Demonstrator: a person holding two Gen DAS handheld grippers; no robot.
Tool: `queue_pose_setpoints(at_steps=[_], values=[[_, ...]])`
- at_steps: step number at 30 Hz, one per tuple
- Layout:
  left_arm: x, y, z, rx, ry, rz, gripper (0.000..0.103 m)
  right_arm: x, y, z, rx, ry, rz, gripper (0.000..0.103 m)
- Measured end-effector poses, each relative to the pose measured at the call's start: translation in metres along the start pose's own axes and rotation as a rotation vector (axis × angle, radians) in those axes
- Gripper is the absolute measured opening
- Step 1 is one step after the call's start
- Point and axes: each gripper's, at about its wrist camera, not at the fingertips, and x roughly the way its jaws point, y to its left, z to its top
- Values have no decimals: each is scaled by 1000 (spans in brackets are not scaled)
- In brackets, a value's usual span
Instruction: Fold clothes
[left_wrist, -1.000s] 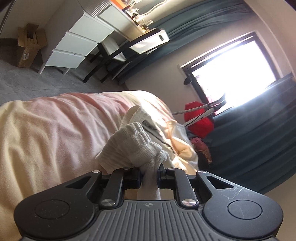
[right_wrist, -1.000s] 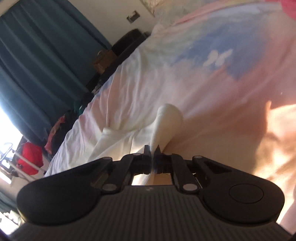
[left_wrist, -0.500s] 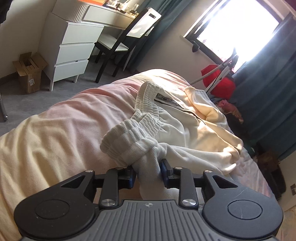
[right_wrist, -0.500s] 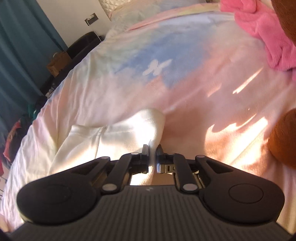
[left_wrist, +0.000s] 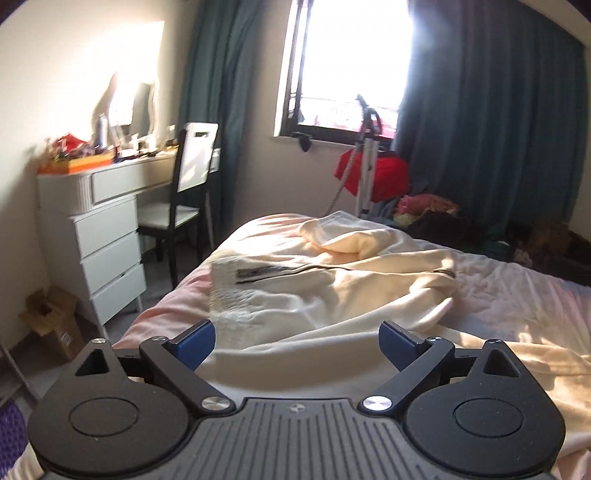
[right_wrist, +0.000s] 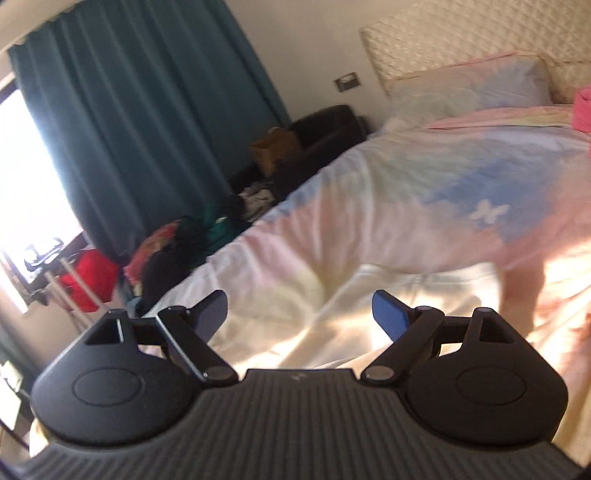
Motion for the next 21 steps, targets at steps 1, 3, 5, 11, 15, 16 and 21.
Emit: queue_pose_setpoints(at_steps=[1,3,5,11,15,16,21], values=[[14,-18,6,30,-9,-46,99,-7,15,-5,-9,0,45,87],[49,-58,13,95,-7,-107,100,-17,40,-19,-19,18,124,87],[86,-98,19,154,15,-149,100,-19,56,-35,-24,54,172,87],[215,-219,21,281,22,-219,100,7,81,-76,-169,59,163,87],[296,-287,13,375,28,-175,100,45,76,-94,-221,51,65,87],[315,-300,10,404,41,-152,99,56,73,-97,-208,59,56,87],[395,-335,7,448,97,-9,95,96,71,-116,-236,54,49,87]])
